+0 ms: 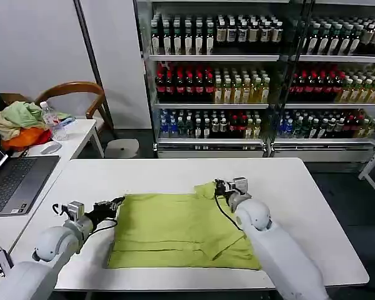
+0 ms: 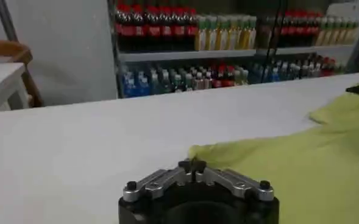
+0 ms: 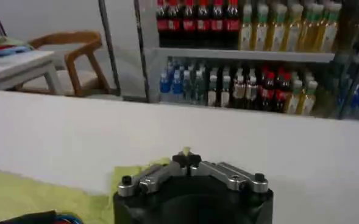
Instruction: Fold and organize the clothes.
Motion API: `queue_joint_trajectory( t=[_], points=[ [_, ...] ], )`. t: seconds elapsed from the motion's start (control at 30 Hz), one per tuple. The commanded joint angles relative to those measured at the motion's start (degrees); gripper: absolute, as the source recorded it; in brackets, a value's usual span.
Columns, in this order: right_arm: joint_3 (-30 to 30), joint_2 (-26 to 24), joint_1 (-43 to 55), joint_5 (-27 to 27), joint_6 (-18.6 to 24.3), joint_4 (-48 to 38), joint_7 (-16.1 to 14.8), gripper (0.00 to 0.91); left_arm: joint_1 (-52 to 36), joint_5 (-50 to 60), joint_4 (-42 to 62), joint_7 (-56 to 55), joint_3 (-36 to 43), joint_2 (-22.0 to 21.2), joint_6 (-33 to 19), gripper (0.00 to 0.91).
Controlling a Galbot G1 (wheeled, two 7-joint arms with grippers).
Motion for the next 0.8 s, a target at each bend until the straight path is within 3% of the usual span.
queue_joint_trajectory(
  t=[0.03, 0.2, 0.43, 0.47, 0.5, 0.53, 0.8],
  points=[
    [2.78, -5.62, -14.22, 0.75, -0.72, 19.94, 1.83, 0.0, 12.96, -1.0, -11.02, -0.03, -6.72, 1.47, -2.14, 0.05],
    [4.25, -7.36, -18.95, -0.84, -0.48, 23.65, 1.49, 0.0, 16.05, -0.82, -12.63, -0.01, -7.9, 1.42, -2.84, 0.05],
    [3.95, -5.92, -17.13, -2.93, 0.9, 20.01, 1.03, 0.0, 13.9, -0.05, -12.25, -2.15, -6.33, -0.17, -2.92, 0.05],
    [3.94, -5.85, -16.9, -3.22, 1.0, 19.43, 0.99, 0.0, 13.62, 0.32, -12.13, -2.56, -6.12, -0.29, -2.82, 0.141],
    [3.94, -5.79, -16.72, -3.61, 1.17, 18.85, 0.84, 0.0, 13.38, 0.68, -11.8, -3.31, -5.99, -0.4, -2.85, 0.867],
    [3.95, -5.8, -16.64, -3.73, 1.22, 18.67, 0.8, 0.0, 13.08, 0.8, -11.63, -3.4, -5.85, -0.43, -2.85, 0.907],
    [4.21, -5.37, -16.02, -4.46, 1.25, 17.91, 0.6, 0.0, 8.91, 0.89, -8.06, -3.55, -4.23, -0.71, -2.89, 0.907]
  ],
)
